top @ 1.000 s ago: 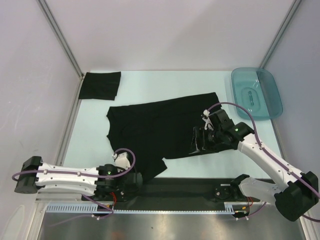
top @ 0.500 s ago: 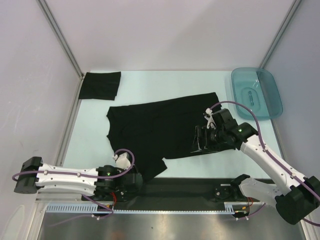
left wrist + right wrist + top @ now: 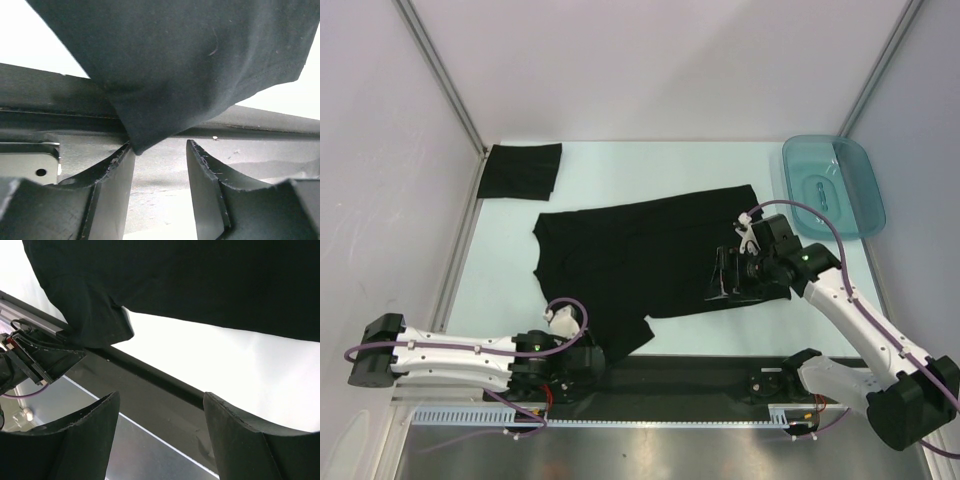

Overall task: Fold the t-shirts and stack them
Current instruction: Fold the tshirt

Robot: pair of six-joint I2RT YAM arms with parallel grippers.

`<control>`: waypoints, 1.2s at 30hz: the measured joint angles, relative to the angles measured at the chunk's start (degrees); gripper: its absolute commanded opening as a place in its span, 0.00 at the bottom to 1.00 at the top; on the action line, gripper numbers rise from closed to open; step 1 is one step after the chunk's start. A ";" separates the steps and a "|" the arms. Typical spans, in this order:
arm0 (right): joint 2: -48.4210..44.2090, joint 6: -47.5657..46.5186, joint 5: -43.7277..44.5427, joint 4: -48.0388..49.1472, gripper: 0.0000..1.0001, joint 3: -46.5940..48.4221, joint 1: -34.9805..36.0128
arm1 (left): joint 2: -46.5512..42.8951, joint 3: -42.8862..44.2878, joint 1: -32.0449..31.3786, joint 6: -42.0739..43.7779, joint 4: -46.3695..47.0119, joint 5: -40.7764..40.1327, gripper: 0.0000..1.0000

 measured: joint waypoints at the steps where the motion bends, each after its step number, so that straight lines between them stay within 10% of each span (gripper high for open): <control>1: 0.00 -0.02 -0.15 0.00 0.74 0.00 -0.22 | 0.02 0.09 0.00 -0.28 -0.35 -0.04 0.51; 18: 1.60 -0.17 -1.05 0.04 0.73 0.00 -1.38 | 0.96 1.09 -0.04 0.31 -4.13 -2.40 0.39; 28: 1.68 -0.15 -0.70 -0.07 0.73 0.02 -2.56 | -3.89 1.03 -0.04 1.57 -4.42 -5.11 0.00; 36: 5.20 -0.55 2.95 -2.86 0.63 3.63 -12.26 | -4.61 9.11 0.48 5.57 -8.66 -7.54 0.00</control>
